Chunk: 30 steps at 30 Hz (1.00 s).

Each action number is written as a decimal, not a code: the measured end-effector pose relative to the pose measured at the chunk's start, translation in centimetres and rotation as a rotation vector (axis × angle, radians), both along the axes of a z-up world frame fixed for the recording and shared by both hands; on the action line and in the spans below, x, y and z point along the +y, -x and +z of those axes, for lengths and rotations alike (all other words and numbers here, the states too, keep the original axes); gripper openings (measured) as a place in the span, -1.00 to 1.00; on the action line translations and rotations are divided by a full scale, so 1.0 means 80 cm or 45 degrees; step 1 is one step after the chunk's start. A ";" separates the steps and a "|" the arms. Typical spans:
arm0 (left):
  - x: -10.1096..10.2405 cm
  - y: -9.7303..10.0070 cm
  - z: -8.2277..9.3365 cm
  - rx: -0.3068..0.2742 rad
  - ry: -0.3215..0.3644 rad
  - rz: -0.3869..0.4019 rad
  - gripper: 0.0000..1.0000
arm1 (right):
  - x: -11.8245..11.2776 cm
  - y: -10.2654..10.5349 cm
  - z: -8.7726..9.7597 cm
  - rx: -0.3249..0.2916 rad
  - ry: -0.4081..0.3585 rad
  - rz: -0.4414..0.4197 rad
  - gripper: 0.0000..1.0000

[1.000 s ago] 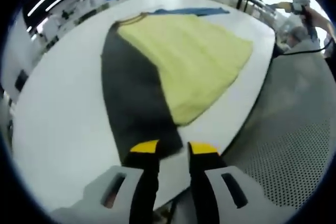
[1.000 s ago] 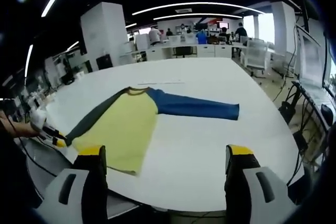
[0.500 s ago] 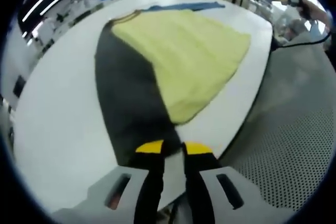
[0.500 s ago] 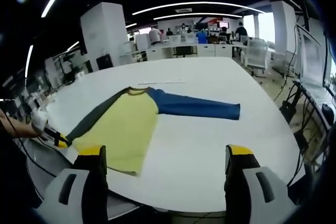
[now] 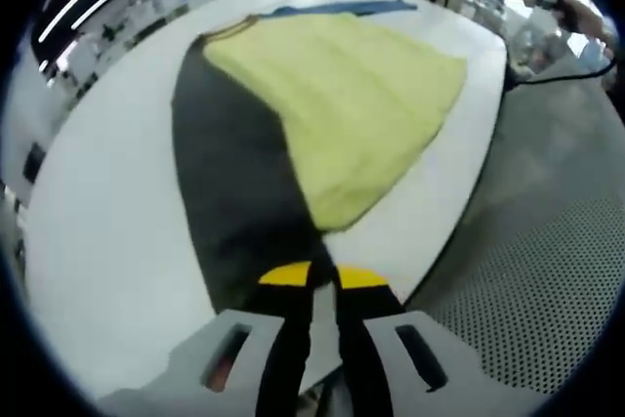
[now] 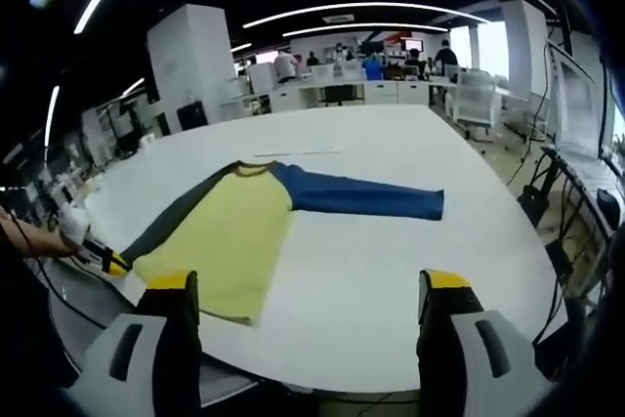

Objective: Fold the garment on the visible template until the final outline fits inside the template.

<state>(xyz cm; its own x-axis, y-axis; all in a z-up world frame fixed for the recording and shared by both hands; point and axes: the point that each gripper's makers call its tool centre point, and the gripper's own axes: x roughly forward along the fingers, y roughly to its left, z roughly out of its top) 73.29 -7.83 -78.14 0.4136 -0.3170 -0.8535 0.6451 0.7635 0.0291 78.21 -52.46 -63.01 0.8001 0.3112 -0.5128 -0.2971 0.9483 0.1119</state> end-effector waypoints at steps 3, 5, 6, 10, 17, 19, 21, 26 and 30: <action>0.001 -0.001 0.000 0.002 0.010 0.014 -0.96 | 0.001 0.000 0.000 -0.001 -0.003 0.001 0.85; 0.003 -0.002 0.000 0.003 0.016 0.018 -0.97 | 0.002 0.001 -0.001 0.001 -0.003 0.001 0.85; 0.003 -0.002 0.000 0.003 0.019 0.018 -0.97 | 0.003 0.001 -0.001 0.002 -0.003 0.002 0.85; 0.003 -0.003 0.000 0.001 0.031 0.026 -0.99 | 0.004 0.000 -0.001 0.001 0.000 0.007 0.85; 0.004 -0.004 0.000 0.008 0.062 0.060 -1.00 | 0.007 -0.003 0.001 0.000 0.014 0.021 0.85; 0.007 -0.005 0.001 0.007 0.065 0.074 -1.00 | 0.008 -0.004 0.002 -0.003 0.013 0.025 0.85; 0.011 -0.006 0.005 0.004 0.066 0.088 -1.00 | 0.011 -0.004 0.002 -0.004 0.011 0.029 0.85; 0.024 -0.018 0.026 -0.041 0.100 0.151 -1.00 | 0.013 -0.004 0.002 -0.004 0.011 0.035 0.85; 0.035 -0.027 0.040 -0.073 0.110 0.188 -1.00 | 0.012 -0.002 0.001 0.001 0.011 0.033 0.85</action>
<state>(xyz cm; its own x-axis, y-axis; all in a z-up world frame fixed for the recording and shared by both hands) 75.45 -5.06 -74.90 0.5086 -0.3202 -0.7993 0.5250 0.8511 -0.0069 78.40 -51.51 -62.97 0.7914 0.3275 -0.5161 -0.3218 0.9411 0.1036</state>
